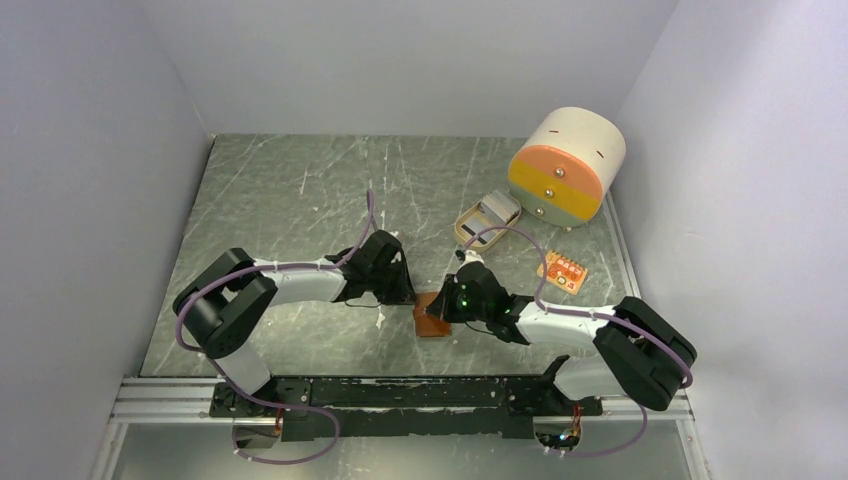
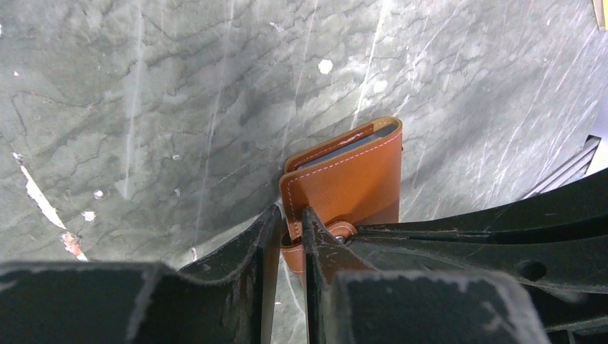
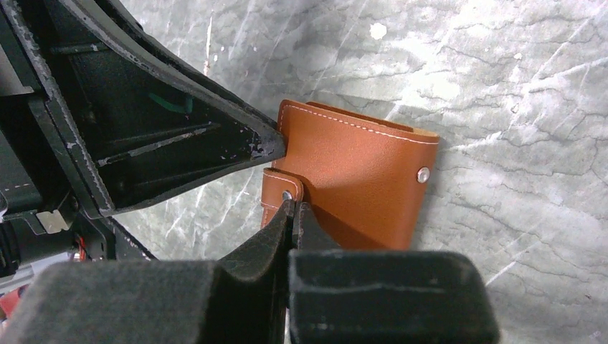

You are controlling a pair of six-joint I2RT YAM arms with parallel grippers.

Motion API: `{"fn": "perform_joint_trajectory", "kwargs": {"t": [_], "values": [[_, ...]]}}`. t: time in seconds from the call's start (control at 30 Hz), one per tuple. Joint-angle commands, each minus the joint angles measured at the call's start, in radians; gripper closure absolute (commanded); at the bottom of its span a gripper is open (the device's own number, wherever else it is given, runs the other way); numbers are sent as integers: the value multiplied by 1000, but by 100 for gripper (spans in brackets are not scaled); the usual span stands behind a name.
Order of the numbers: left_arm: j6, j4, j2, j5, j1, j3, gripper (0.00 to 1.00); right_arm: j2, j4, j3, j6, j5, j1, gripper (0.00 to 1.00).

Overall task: Put the credit cards into the card holder
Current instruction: Close the card holder at the center of the board.

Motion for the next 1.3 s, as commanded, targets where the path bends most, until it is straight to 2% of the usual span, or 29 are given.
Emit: {"fn": "perform_joint_trajectory", "kwargs": {"t": [0.0,0.6,1.27], "values": [[16,11,-1,12,6,-2,78,0,-34,7,11,10,11,100],[16,2,12,22,6,7,76,-81,-67,-6,35,34,13,100],[16,-5,21,28,6,12,77,-17,-81,-29,54,67,14,100]]}}
